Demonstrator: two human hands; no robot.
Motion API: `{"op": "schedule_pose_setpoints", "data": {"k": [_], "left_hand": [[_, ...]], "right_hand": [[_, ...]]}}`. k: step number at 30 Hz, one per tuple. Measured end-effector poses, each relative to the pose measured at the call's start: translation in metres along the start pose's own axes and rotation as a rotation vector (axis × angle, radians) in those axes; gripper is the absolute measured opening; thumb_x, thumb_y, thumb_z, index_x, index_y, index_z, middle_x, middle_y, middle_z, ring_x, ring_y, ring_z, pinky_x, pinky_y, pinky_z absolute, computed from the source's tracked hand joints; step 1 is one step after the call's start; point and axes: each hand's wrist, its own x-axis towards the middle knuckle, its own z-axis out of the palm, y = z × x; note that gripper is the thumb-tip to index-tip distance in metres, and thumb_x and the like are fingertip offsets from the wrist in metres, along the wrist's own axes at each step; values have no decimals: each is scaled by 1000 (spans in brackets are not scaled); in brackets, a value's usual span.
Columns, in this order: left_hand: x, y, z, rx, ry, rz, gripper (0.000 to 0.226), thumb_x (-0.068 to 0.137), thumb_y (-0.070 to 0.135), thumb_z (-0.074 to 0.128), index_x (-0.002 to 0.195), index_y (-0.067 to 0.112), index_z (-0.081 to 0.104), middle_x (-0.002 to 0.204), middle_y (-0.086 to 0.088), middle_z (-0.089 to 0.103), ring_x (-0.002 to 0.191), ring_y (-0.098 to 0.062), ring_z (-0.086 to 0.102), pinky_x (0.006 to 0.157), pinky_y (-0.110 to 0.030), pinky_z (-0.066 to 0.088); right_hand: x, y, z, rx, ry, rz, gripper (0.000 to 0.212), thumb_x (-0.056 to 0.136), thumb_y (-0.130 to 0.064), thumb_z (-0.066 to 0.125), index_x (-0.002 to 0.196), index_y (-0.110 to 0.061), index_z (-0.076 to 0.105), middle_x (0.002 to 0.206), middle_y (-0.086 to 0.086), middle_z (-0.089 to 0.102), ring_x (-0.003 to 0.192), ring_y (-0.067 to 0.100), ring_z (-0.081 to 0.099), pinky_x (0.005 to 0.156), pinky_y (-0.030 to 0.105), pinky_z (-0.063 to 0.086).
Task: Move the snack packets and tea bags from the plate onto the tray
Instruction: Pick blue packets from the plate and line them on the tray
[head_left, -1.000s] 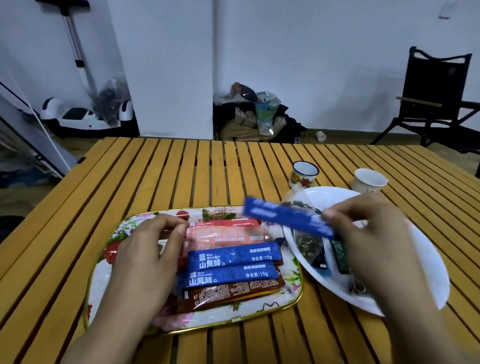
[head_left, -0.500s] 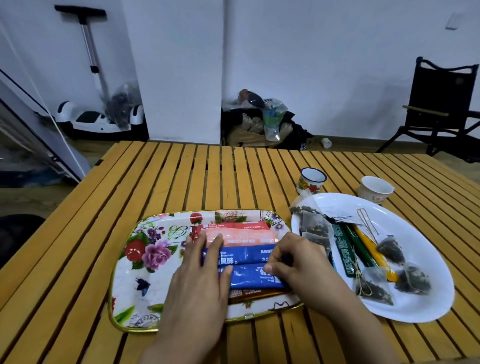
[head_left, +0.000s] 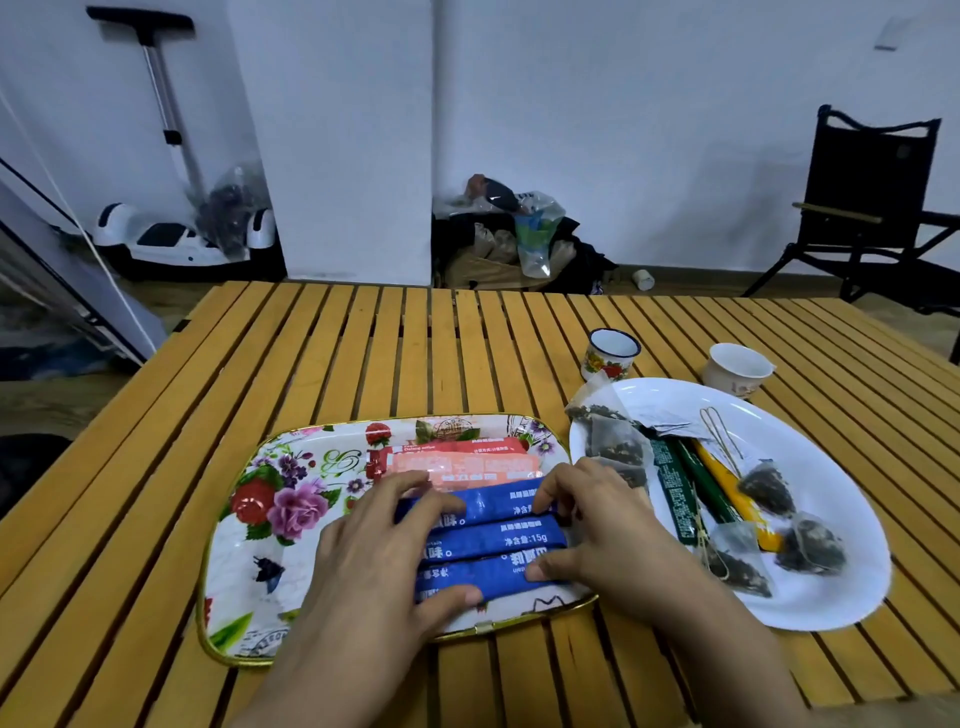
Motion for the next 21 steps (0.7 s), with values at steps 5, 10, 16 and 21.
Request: {"op": "schedule_pose_setpoints", "data": {"k": [5, 10, 16, 21], "left_hand": [[5, 1, -3, -23, 2, 15, 63, 70, 59, 68, 124, 48, 39, 130, 24, 25, 126, -1, 28, 108, -26, 23], [6, 18, -2, -146, 105, 56, 40, 77, 47, 68, 112, 46, 50, 122, 26, 29, 118, 3, 26, 104, -25, 37], [20, 46, 18, -178, 48, 196, 17, 87, 34, 62, 101, 41, 59, 110, 26, 44, 112, 5, 35, 98, -17, 34], [30, 60, 29, -152, 105, 159, 11, 91, 35, 53, 97, 41, 61, 105, 25, 48, 106, 4, 36, 93, -17, 30]], "right_hand": [[-1, 8, -7, 225, 110, 76, 18, 78, -25, 75, 88, -22, 60, 95, -7, 55, 91, 14, 58, 71, 27, 53], [5, 58, -19, 132, 496, 473, 13, 80, 0, 63, 78, -13, 65, 82, 9, 66, 72, 24, 59, 62, 30, 47], [17, 65, -9, 126, 298, 729, 26, 74, -31, 74, 82, -9, 64, 83, 12, 66, 82, 32, 63, 73, 40, 54], [15, 54, -13, 24, 259, 779, 30, 82, -25, 66, 69, -20, 40, 83, 3, 53, 96, 27, 58, 95, 41, 43]]}}
